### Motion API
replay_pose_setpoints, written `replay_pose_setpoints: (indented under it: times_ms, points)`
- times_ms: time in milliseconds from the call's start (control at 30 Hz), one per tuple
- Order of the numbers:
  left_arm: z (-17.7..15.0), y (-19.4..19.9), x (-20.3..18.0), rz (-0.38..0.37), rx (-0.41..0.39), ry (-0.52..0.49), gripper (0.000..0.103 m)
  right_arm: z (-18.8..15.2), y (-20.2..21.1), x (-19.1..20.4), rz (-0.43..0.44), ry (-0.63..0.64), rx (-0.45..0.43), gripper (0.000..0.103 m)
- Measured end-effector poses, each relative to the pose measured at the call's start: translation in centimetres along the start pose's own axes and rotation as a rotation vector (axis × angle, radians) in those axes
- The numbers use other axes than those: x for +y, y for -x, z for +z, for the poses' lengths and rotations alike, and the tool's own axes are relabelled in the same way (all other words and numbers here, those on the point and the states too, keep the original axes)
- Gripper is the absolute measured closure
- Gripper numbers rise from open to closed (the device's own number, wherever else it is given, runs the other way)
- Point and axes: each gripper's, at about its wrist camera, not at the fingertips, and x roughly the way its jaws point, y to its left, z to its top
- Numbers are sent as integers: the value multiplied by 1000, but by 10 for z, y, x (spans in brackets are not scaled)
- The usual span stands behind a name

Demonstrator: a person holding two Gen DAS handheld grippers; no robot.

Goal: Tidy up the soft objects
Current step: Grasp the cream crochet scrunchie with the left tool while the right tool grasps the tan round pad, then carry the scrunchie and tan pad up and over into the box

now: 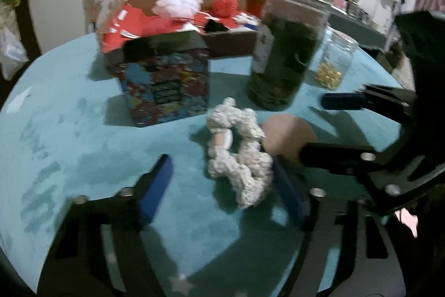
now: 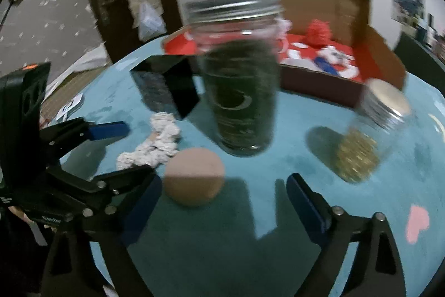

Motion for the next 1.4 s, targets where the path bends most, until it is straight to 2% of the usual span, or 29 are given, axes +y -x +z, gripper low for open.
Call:
replay_pose_setpoints:
  times_ms: [33, 100, 167, 200, 267, 300, 333, 367, 467, 767, 1067, 1233, 1400]
  points:
    - [0, -2, -2, -9, 0, -17, 44, 1, -3, 2, 12, 13, 13, 17]
    - [-2, -3, -5, -17, -7, -40, 53, 2, -9, 6, 38, 38, 39, 33]
    - [-2, -3, -4, -23, -15, -50, 62, 2, -15, 9, 60, 62, 63, 44]
    - [-1, -3, -5, -25, -17, -52, 67, 3, -16, 11, 63, 73, 63, 56]
    - [-2, -2, -5, -34, -24, -55, 71, 3, -14, 15, 90, 95, 57, 66]
    - [-1, -1, -6, -34, -25, -54, 73, 1, -14, 15, 94, 98, 54, 79]
    - [-1, -1, -6, -33, -26, -55, 74, 0, -13, 16, 115, 102, 57, 86]
    - [-1, 1, -8, -37, -30, -56, 76, -2, -11, 17, 146, 99, 57, 87]
    - [-1, 6, -12, -56, -37, -63, 77, -5, -4, 22, 116, 114, 34, 88]
    - [1, 15, -22, -60, -57, -75, 77, -7, 22, -2, 111, 24, -29, 88]
    - [-2, 32, -2, -55, -61, -47, 77, -18, 33, -16, 77, -23, -27, 88]
    - [-8, 45, 24, -12, -64, -3, 77, -30, 43, -34, 42, -73, -22, 88]
    - [-11, 53, 51, 65, -57, 23, 77, -38, 55, -56, -5, -123, -19, 88]
